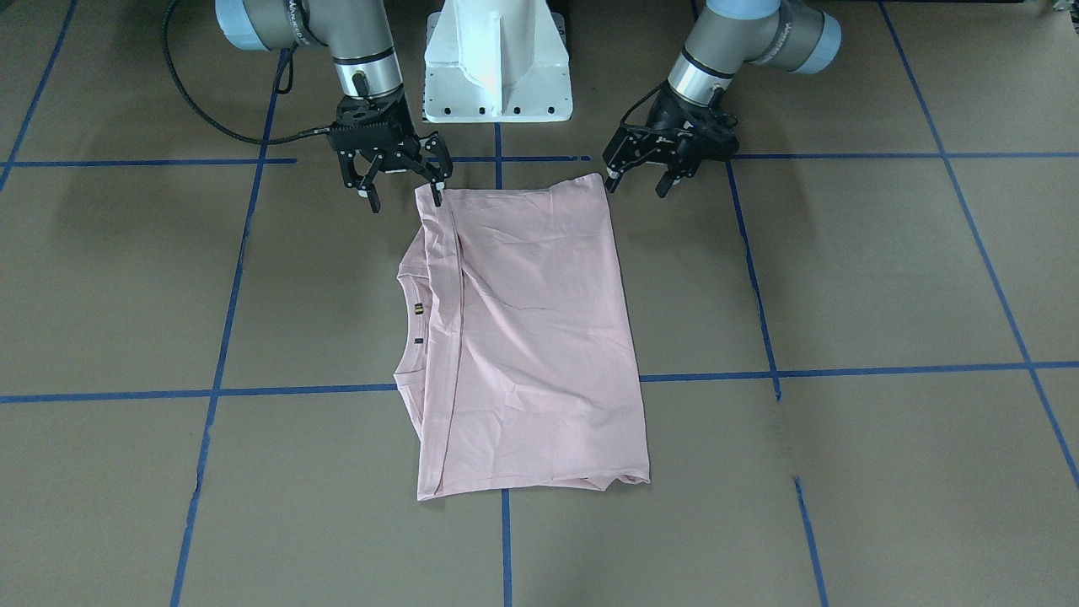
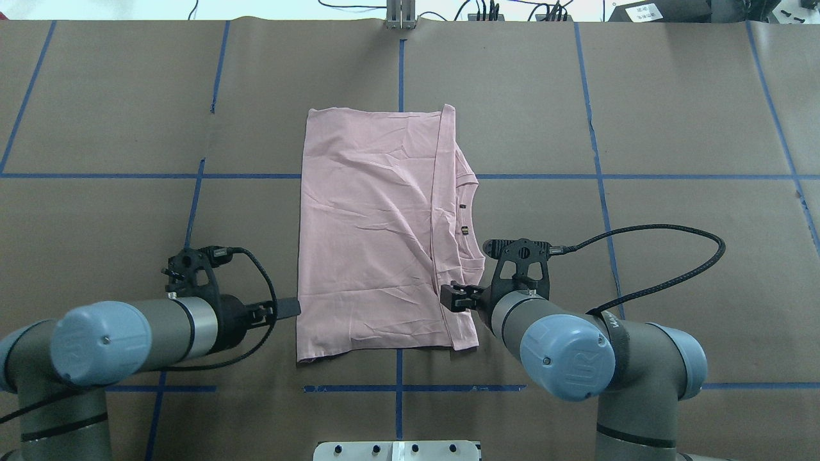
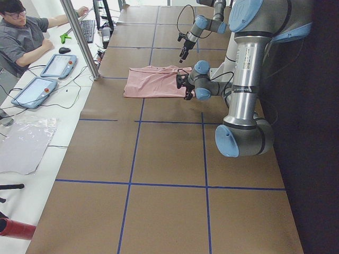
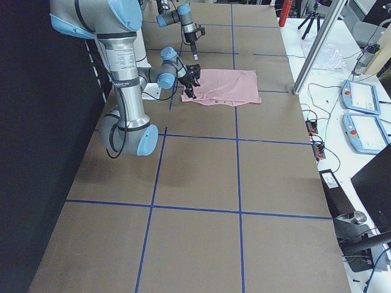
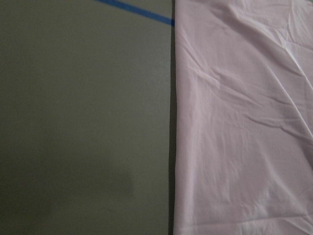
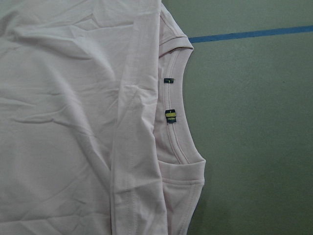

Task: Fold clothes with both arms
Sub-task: 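Lower both grippers onto the shirt's edge nearest the robot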

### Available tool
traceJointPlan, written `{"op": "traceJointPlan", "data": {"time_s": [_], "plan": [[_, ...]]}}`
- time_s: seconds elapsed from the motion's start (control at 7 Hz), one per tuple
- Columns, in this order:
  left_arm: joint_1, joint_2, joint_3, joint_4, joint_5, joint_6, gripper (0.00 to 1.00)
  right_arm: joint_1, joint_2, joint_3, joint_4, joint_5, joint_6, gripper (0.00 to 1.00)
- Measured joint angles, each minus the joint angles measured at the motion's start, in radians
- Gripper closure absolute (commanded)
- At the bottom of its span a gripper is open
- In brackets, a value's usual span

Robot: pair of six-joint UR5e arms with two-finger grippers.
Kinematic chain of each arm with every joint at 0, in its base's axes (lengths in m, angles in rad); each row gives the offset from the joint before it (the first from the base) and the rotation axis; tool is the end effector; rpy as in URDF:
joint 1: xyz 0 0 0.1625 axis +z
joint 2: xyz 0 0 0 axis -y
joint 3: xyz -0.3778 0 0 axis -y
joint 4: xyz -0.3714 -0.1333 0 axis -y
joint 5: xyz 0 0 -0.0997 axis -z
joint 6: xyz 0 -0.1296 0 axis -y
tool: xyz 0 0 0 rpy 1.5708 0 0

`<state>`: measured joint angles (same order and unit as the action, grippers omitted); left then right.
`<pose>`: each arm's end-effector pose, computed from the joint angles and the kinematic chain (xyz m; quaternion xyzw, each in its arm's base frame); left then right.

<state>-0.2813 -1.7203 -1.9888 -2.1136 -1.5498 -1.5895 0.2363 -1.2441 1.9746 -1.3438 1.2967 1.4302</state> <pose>0.4712 -0.2778 0.3047 0.0778 0.5213 -0.1325 0.8394 -0.5024 -0.2942 0.2628 0.2046 -0.4256 0.1049 0.8752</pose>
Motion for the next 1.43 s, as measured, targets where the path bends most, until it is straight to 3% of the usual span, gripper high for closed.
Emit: {"op": "traceJointPlan", "data": {"time_s": [0.14, 0.29, 0.57, 0.86, 1.43], "plan": [[0.041, -0.053, 0.002, 0.092, 0.018, -0.024, 0.43, 0.000, 0.000, 0.000, 0.000, 0.001, 0.000, 0.00], [0.059, -0.113, 0.014, 0.184, 0.025, -0.043, 0.48, 0.000, 0.001, 0.000, 0.000, 0.001, 0.000, 0.00], [0.066, -0.162, 0.057, 0.253, 0.028, -0.058, 0.47, -0.001, 0.001, 0.000, 0.000, 0.001, 0.000, 0.00], [0.067, -0.167, 0.074, 0.261, 0.025, -0.056, 0.42, -0.001, 0.002, 0.000, 0.000, 0.001, 0.000, 0.00], [0.072, -0.157, 0.072, 0.258, 0.020, -0.055, 0.42, -0.001, -0.001, -0.002, 0.000, 0.000, 0.001, 0.00]]}}
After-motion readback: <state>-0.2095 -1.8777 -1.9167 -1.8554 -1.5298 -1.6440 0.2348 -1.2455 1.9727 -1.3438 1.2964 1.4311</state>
